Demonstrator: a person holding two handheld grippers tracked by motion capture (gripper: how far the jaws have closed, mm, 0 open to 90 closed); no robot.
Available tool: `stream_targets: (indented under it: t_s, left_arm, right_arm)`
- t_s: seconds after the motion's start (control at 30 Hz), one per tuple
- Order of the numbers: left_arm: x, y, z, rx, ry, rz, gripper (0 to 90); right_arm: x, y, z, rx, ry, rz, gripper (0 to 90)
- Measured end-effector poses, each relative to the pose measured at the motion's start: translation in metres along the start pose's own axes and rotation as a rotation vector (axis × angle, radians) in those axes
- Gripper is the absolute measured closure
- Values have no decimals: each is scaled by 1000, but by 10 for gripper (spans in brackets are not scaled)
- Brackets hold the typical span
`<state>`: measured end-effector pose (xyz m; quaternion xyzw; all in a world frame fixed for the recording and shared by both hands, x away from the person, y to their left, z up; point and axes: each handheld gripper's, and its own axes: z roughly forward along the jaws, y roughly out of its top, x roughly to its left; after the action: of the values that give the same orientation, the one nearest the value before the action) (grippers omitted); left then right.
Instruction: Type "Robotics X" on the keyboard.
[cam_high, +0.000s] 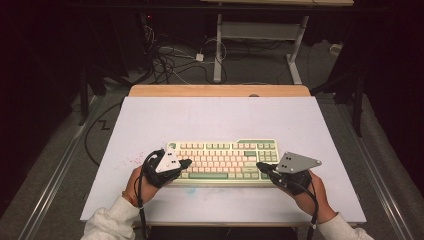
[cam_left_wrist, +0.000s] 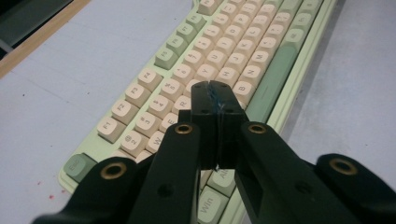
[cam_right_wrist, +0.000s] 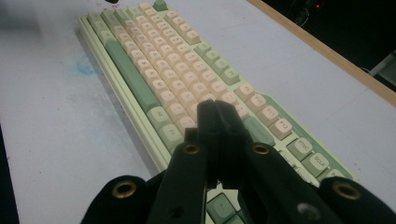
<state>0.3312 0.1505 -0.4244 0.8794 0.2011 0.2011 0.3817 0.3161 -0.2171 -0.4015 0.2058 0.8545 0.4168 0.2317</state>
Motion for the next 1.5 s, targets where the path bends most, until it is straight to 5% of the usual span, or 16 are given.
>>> stream_targets:
  t_s: [0.67,1.2,1.3,1.37,1.5]
  left_arm:
    - [-16,-2,17,58,-68,40,871]
    - [-17,-2,29,85,-76,51,870]
    - [-19,-5,36,138,-83,66,871]
    - [-18,-7,38,120,-103,46,872]
    - [-18,-2,30,92,-78,57,871]
  right_arm:
    - [1,0,1,9,6,-1,899]
    - [2,-1,3,18,9,-2,899]
    - [2,-1,3,18,9,-3,899]
    - [2,-1,3,18,10,-3,899]
    - [2,-1,3,19,10,-1,899]
